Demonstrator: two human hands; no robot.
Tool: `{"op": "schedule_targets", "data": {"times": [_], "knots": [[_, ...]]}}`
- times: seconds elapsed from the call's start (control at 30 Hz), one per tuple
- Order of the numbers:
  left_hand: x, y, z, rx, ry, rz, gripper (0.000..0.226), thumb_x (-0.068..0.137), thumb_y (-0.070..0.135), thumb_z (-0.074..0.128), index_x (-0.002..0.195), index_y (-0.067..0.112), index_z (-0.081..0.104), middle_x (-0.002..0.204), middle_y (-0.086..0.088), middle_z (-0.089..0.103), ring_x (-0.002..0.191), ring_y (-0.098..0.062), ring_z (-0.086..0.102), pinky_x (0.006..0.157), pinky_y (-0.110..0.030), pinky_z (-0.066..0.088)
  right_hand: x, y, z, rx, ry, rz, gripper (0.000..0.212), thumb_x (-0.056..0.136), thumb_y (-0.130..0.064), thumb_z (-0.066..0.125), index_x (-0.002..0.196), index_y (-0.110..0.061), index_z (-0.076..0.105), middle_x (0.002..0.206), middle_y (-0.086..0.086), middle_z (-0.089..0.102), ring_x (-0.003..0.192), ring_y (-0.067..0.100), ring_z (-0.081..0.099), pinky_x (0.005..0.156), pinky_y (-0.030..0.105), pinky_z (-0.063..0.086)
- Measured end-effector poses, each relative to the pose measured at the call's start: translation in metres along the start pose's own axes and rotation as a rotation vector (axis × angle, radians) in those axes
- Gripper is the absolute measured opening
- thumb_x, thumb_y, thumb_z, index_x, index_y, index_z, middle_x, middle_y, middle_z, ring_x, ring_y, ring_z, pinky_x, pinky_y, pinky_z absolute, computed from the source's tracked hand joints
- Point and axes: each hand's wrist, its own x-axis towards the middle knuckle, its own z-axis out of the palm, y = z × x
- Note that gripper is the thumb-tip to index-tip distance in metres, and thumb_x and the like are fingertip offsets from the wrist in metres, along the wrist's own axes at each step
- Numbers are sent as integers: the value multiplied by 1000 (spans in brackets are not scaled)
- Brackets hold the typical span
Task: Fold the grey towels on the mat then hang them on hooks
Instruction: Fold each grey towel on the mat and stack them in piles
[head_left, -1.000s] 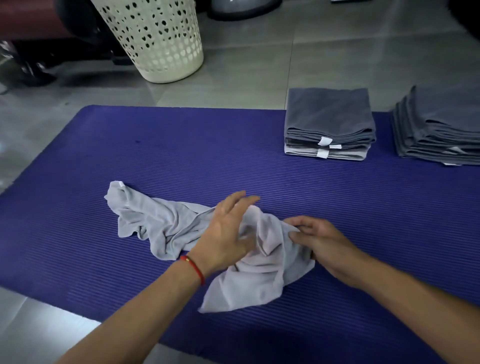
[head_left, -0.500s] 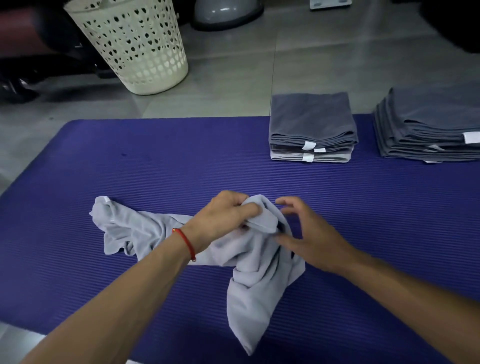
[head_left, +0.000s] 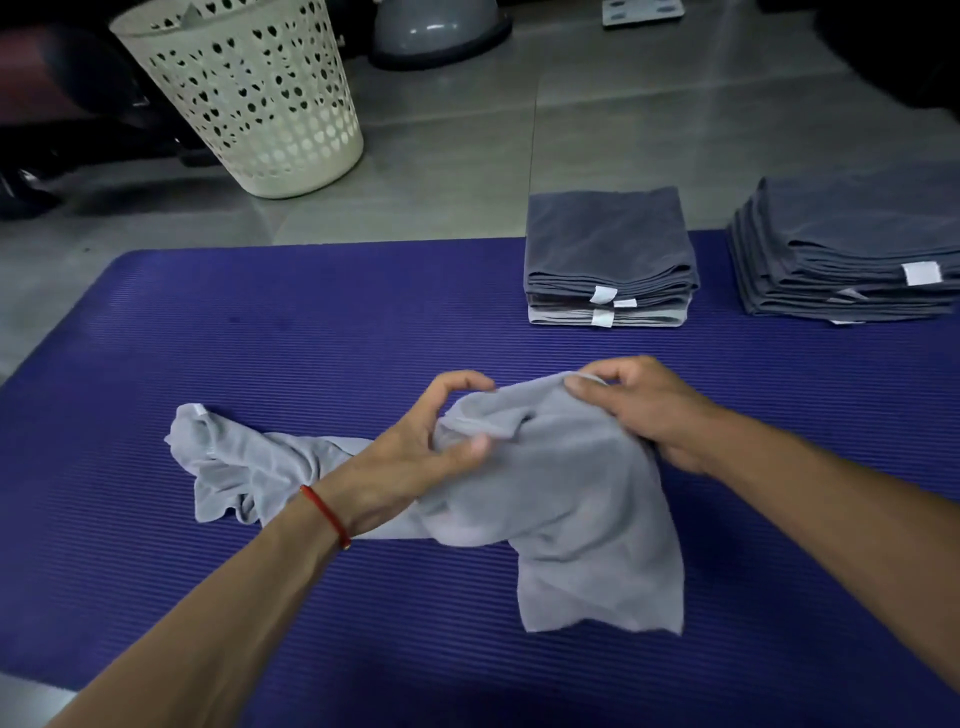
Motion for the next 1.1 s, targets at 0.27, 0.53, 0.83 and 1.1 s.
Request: {"op": "schedule_targets", "data": {"times": [0.27,0.53,0.83,1.1], "knots": [[16,-5,3,466,620,240,31,93,37,68,72,14,67,95,-4,59,84,-13,56,76,-34,47,-6,-22,-13,-457,300,-158,34,95,-53,60,87,-21,69,83,0,74,76,13,68,78,36,56],[-28,-37,106,740,214,426,22,96,34,57,85,18,67,77,8,60,67,-4,53,64,-21,48,-99,19,43,58,-187,133,39,97,-52,57,93,-19,76,90,8,78,88,23,75,81,44,62],[84,-44,102,787,236,334,30,95,32,54,114,16,71,113,0,69,106,-18,63,95,-21,43,-177,135,10,-327,-172,324,27,101,-24,57,77,-13,59,73,-12,71,65,7,69,62,20,54],[153,-39,151,1204,-568,-93,24,88,33,67,108,20,70,106,0,68,92,-16,63,64,-22,56,-221,177,-6,-461,64,306,21,94,-32,68,77,-26,56,69,-10,63,65,0,61,59,12,40]]}}
